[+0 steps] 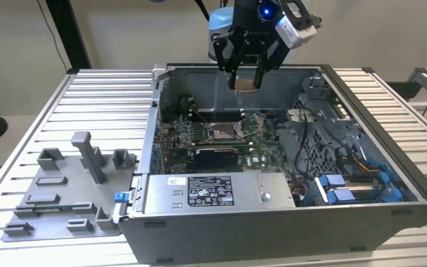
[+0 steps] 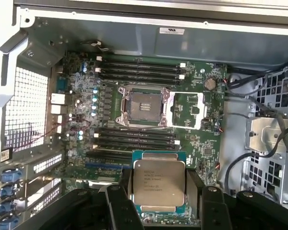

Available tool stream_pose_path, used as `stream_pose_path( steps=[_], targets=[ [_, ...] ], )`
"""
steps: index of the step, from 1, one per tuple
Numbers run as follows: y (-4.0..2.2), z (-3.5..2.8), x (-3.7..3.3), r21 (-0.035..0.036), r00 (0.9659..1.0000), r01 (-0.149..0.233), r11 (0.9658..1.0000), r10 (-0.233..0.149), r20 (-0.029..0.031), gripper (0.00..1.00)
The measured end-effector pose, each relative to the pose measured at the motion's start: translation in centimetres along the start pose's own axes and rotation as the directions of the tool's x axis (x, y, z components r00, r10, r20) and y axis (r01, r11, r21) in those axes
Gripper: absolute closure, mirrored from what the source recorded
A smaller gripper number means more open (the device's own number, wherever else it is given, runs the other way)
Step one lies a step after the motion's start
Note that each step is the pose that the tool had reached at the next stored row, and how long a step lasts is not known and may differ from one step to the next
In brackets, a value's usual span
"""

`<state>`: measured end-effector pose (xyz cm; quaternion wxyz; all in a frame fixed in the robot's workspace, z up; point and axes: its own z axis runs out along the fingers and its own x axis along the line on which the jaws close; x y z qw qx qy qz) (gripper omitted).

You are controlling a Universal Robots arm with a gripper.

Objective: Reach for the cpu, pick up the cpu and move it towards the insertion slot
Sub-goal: 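Pick up the cpu and move it towards the insertion slot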

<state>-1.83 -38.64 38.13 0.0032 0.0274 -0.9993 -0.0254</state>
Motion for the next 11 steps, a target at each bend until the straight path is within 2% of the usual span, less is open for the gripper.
stream_pose_path(
  steps=[4, 6, 11],
  targets=[
    [1.17, 0.25, -0.09, 0.0001, 1.0, 0.0, 1.0, 0.0, 0.0, 1.0],
    [2.15, 0.7, -0.19, 0.0, 1.0, 0.0, 1.0, 0.0, -0.0001, 1.0],
    [2.55, 1.51, -0.26, 0.0, 1.0, 0.0, 1.0, 0.0, 0.0, 1.0]
  ],
)
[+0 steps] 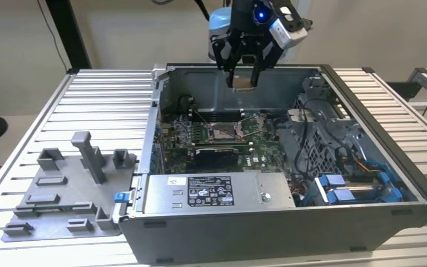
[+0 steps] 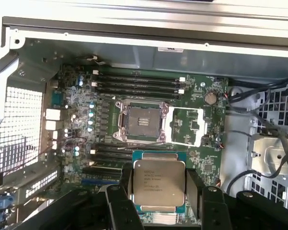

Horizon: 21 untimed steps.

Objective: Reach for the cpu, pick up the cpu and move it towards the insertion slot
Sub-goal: 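Pick up the cpu and move it towards the insertion slot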

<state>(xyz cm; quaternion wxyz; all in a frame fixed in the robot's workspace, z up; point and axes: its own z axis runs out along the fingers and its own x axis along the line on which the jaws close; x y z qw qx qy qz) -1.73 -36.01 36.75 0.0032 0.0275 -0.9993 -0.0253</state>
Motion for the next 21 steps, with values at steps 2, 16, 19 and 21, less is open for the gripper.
stream_pose_path(
  steps=[2, 16, 19, 21],
  targets=[
    [0.23, 0.18, -0.02, -0.0001, 1.0, 0.0, 1.0, 0.0, 0.0001, 1.0],
    [3.48, 0.37, -0.04, 0.0001, 1.0, 0.0, 1.0, 0.0, 0.0001, 1.0],
    [3.71, 0.4, 0.21, 0.0002, 1.0, -0.006, 1.0, 0.006, 0.0004, 1.0],
    [3.83, 0.42, 0.42, 0.0001, 0.9999, -0.013, 0.9999, 0.013, 0.001, 1.0]
  ],
)
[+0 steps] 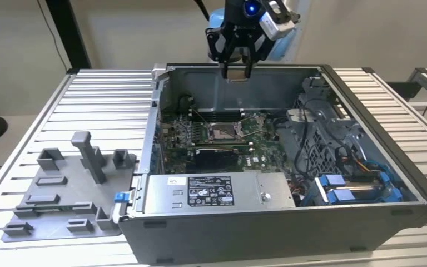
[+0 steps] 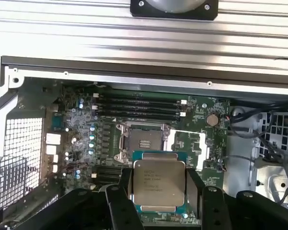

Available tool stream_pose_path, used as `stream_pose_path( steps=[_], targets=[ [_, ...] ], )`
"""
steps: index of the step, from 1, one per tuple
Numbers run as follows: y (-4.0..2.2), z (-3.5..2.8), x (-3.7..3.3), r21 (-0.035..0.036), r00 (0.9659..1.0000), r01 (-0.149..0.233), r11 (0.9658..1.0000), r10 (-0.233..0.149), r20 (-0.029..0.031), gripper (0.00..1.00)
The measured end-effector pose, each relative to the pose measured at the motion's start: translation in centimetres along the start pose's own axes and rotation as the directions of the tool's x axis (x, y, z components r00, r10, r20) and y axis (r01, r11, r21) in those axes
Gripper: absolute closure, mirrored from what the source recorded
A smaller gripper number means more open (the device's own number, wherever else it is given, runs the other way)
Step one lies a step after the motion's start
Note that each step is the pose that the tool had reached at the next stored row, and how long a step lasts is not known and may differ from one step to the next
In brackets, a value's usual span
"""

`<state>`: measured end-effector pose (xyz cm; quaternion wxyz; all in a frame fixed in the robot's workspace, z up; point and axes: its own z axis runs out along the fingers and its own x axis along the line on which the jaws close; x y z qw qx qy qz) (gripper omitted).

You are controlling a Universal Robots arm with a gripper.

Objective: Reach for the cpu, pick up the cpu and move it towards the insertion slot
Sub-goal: 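Pick up the cpu and move it towards the insertion slot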

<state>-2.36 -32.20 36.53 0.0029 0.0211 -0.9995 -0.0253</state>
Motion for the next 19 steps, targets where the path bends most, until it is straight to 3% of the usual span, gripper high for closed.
stream_pose_path(
  steps=[10, 19],
  targets=[
    [0.21, 0.06, -0.08, -0.0003, 0.9987, -0.05, 0.9987, 0.05, 0.0026, 1.0],
    [0.21, 0.06, -0.08, -0.0004, 0.9987, -0.051, 0.9987, 0.051, 0.0028, 1.0]
  ],
)
